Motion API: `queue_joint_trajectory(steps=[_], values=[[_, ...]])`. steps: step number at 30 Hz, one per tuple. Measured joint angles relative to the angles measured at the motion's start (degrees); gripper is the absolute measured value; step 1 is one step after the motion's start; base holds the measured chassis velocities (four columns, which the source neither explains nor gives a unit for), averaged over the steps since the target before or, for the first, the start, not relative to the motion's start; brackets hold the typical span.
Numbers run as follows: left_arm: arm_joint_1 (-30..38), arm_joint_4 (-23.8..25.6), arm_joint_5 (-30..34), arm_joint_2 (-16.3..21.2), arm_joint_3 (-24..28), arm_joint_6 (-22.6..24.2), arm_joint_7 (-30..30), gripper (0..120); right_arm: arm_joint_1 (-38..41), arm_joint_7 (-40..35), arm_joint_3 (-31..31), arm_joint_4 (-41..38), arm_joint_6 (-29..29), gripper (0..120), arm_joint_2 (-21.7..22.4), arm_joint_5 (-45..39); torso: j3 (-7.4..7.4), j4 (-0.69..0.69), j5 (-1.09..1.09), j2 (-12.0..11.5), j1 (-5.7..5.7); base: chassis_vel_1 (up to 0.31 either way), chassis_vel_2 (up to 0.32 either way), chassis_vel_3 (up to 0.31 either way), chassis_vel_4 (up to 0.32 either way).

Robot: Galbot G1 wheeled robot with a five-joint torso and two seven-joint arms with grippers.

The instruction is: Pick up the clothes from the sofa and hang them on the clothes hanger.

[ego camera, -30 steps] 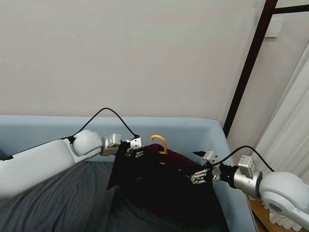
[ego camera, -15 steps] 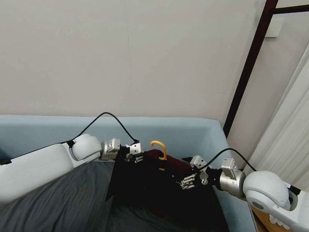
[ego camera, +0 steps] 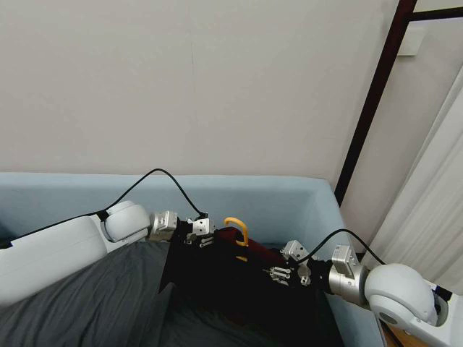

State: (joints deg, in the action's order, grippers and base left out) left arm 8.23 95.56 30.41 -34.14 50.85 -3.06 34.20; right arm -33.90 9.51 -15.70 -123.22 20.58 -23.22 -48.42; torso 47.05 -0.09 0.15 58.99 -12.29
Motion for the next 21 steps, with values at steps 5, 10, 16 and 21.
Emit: queue_joint_trajectory(steps=[5,10,16,21], values=[[-0.53,0.22,0.14,0.03,-0.28,-0.38,0.59,0,-0.82,0.55,1.24,-0.05,-0.35,10,0.39,0.32,0.0,0.01,0.0,0.0,0.0,0.0,0.0,0.0,0.0],[-2.05,0.47,0.18,0.67,-1.37,-1.04,1.01,0,-1.76,1.62,2.14,-0.05,-1.23,9,0.39,0.33,0.0,0.01,0.0,0.0,0.0,0.0,0.0,0.0,0.0],[-2.63,0.55,0.18,1.39,-1.48,-2.56,1.31,0,-2.53,2.11,2.85,-0.37,-1.32,9,0.57,-0.38,0.0,0.02,0.0,0.0,0.0,0.0,0.0,0.0,0.0],[-1.43,0.15,1.26,1.39,-1.4,-3.76,1.74,0,-2.26,2.48,3.48,-0.1,-1.69,9,0.84,-1.35,0.0,0.0,0.0,0.0,0.0,0.0,0.0,0.0,0.0]])
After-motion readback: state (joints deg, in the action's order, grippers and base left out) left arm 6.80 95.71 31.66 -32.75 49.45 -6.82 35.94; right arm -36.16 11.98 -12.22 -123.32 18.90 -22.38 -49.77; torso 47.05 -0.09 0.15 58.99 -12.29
